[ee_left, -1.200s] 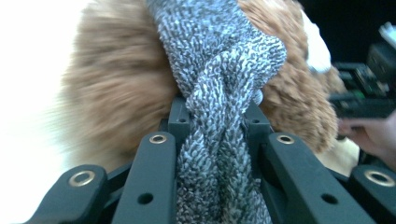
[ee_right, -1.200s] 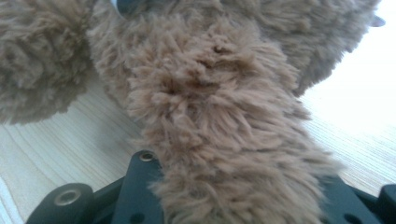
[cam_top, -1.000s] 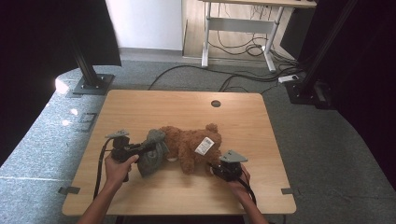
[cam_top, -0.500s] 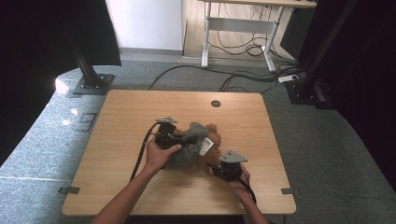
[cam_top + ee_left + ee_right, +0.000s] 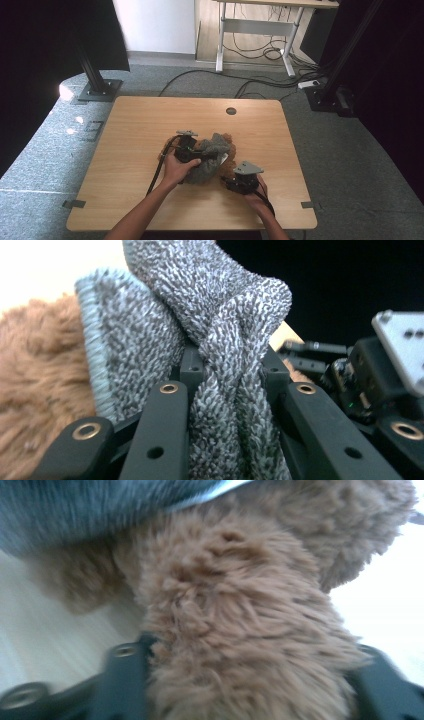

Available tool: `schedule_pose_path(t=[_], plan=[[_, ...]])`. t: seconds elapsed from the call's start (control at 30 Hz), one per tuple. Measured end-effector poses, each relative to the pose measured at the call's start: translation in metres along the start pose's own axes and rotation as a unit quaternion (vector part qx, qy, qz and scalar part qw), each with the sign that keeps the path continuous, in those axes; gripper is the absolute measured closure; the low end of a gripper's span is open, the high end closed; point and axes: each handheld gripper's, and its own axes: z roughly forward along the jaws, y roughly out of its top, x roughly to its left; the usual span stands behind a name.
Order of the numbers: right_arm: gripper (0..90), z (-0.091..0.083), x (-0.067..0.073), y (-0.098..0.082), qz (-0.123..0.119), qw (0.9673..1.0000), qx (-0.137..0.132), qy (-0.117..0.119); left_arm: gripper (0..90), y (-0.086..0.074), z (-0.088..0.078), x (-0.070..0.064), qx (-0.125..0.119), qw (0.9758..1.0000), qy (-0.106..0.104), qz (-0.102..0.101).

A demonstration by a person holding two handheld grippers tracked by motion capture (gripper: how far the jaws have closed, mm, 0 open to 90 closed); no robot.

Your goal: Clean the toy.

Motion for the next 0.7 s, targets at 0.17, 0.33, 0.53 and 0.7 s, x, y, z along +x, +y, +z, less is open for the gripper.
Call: schedule_pose_path(t=[0.17,0.33,0.53,0.7], plan=[[33.4,-0.017,-0.012,0.007,0.046,0.9979,-0.029,0.036,71.9,-0.01,-0.003,0.001,-0.01,0.9999,-0.004,0.001],[42.9,-0.016,-0.017,0.008,0.068,0.9946,-0.013,0.077,72.1,-0.019,-0.005,-0.002,-0.017,0.9998,-0.006,0.005],[61.2,-0.005,-0.004,0.007,0.031,0.9968,0.018,0.072,72.0,-0.03,-0.011,-0.003,-0.025,0.9996,-0.007,0.014],[66.8,-0.007,-0.003,0.001,0.026,0.9964,0.015,0.079,71.7,-0.034,-0.025,0.003,-0.029,0.9995,-0.012,0.003]])
